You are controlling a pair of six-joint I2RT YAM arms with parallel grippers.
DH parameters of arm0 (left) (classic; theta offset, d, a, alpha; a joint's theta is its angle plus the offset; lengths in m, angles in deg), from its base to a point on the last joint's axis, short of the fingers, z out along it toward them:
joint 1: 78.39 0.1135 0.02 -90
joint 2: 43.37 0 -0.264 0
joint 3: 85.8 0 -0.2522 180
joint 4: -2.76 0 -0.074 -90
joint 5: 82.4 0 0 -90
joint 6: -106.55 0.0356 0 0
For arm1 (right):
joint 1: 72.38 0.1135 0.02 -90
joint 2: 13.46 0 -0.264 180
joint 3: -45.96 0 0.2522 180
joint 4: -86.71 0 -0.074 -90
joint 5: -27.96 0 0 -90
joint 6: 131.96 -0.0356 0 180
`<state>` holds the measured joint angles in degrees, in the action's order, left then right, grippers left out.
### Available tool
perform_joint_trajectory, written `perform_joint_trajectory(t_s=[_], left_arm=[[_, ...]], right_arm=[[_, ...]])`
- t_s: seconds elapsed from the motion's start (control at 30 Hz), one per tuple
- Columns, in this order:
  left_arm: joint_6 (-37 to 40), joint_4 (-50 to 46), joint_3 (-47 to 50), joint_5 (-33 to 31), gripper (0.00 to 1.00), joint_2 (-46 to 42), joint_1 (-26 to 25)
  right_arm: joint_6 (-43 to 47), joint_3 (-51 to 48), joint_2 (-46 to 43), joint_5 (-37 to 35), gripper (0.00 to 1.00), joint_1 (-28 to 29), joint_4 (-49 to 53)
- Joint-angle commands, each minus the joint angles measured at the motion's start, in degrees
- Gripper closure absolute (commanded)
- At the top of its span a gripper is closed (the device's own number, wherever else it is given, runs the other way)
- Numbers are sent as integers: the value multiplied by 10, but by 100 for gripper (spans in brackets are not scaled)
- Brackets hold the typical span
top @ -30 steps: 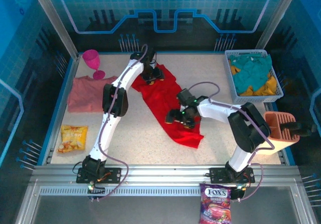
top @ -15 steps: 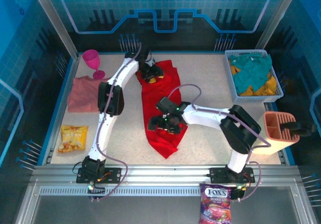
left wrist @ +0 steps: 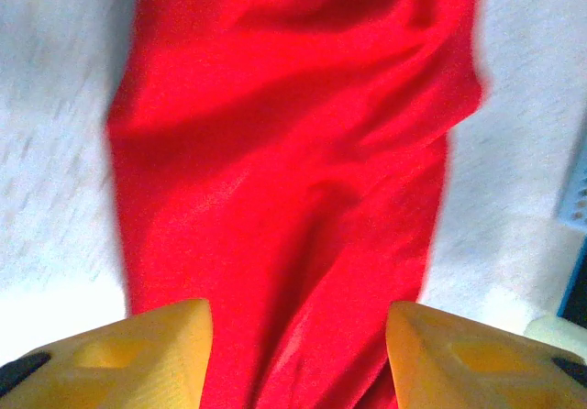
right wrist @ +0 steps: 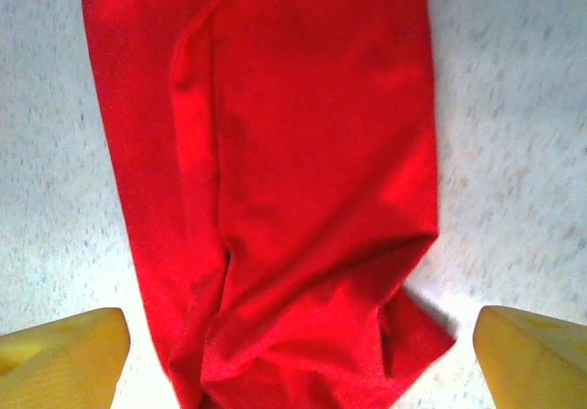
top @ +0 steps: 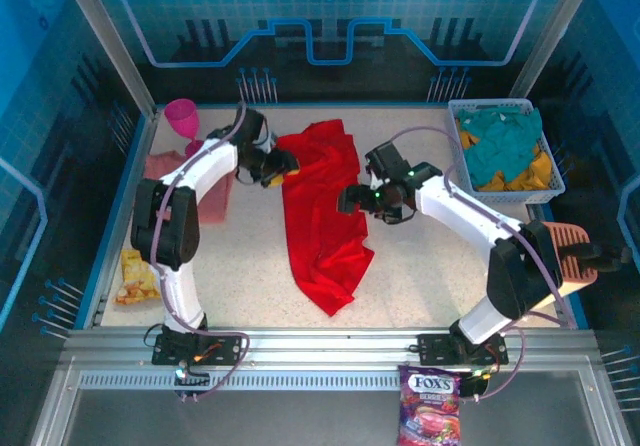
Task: Fold and stack the t-shirts
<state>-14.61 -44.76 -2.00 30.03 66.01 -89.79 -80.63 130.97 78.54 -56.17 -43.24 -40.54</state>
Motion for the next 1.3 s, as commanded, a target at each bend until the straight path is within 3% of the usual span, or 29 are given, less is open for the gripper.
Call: perform_joint_trajectory(t_s=[0.0, 0.2, 0.3, 0.43, 0.7, 0.93, 1.07, 1.17, 1.27], left_arm=[[-40, 73, 95, -25, 46, -62, -18], [-49, 101, 170, -52, 46, -93, -36], [-31, 98, 122, -77, 45, -57, -25], [-18, 92, 22, -75, 46, 20, -1], [10, 24, -186, -85, 46, 179, 21], [22, -26, -333, -95, 46, 278, 25], [36, -33, -396, -88, 46, 304, 28], [53, -60, -443, -74, 46, 313, 37], [64, -69, -434, -64, 46, 297, 54]], right_arm=[[81, 53, 51, 36, 3, -23, -4], [96, 201, 193, 63, 4, -35, -4], [95, 276, 266, 79, 5, -40, 13], [69, 305, 305, 119, 5, -44, 10], [51, 255, 329, 148, 7, -46, -25], [40, 218, 336, 126, 8, -75, -12], [30, 166, 304, 105, 8, -105, -22], [45, 133, 262, 135, 7, -117, -40], [74, 73, 188, 130, 3, -118, -44]])
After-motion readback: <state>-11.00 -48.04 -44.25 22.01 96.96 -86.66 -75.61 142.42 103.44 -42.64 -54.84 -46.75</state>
